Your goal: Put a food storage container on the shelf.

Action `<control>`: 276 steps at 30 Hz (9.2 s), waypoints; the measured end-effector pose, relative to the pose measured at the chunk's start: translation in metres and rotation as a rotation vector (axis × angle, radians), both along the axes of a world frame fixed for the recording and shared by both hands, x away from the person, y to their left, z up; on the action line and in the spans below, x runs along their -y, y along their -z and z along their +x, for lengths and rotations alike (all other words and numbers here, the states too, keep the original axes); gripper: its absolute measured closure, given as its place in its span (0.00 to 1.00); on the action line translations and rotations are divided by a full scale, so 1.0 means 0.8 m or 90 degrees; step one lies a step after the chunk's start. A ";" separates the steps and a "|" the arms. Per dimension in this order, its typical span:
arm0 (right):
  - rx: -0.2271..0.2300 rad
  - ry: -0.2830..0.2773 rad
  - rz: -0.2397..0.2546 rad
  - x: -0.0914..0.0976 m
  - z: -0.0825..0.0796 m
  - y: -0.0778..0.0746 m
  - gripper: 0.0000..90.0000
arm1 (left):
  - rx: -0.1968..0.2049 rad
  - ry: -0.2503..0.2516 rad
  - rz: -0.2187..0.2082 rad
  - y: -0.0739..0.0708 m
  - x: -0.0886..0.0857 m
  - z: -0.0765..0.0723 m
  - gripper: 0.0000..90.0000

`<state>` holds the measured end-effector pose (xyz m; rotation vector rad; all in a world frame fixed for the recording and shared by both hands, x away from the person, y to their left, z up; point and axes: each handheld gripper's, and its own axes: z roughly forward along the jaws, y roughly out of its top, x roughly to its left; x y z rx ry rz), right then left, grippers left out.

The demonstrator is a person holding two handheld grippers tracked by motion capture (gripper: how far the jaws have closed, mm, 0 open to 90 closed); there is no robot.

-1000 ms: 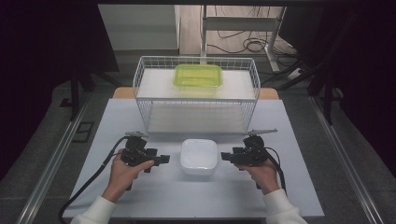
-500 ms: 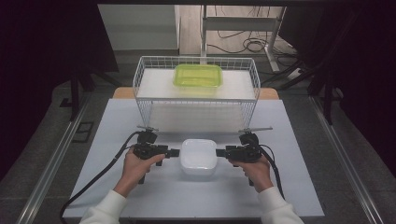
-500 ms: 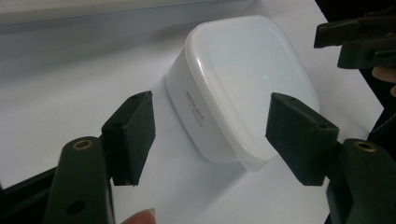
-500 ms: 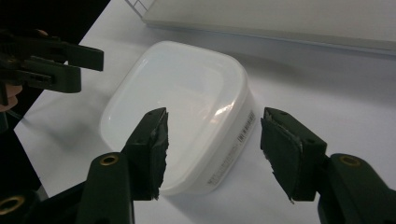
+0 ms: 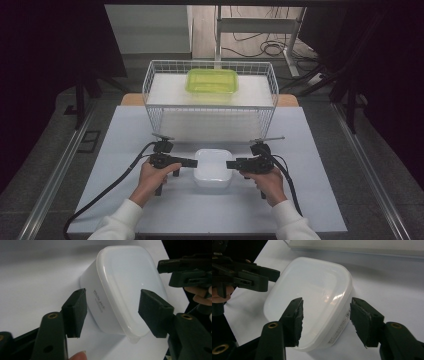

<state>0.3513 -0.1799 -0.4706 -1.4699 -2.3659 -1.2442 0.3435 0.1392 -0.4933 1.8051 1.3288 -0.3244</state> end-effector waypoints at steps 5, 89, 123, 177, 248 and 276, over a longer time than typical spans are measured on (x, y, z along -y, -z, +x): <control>-0.031 -0.001 0.028 0.001 0.003 0.009 0.55 | -0.020 0.001 -0.028 0.006 0.003 0.003 0.52; 0.190 -0.051 0.119 0.007 -0.040 -0.119 0.85 | 0.192 -0.007 -0.036 -0.140 -0.015 -0.043 0.87; 0.256 -0.062 0.114 -0.010 0.001 -0.210 0.85 | 0.248 -0.024 -0.069 -0.216 -0.033 -0.003 0.86; 0.181 -0.019 0.133 -0.014 0.145 -0.279 0.85 | 0.207 -0.027 -0.043 -0.300 -0.032 0.135 0.87; 0.190 -0.008 0.082 0.004 0.136 -0.279 0.41 | 0.252 -0.042 -0.080 -0.282 -0.071 0.115 0.35; 0.237 -0.048 0.020 0.085 0.002 -0.178 0.40 | 0.285 0.002 0.055 -0.178 -0.071 -0.032 0.35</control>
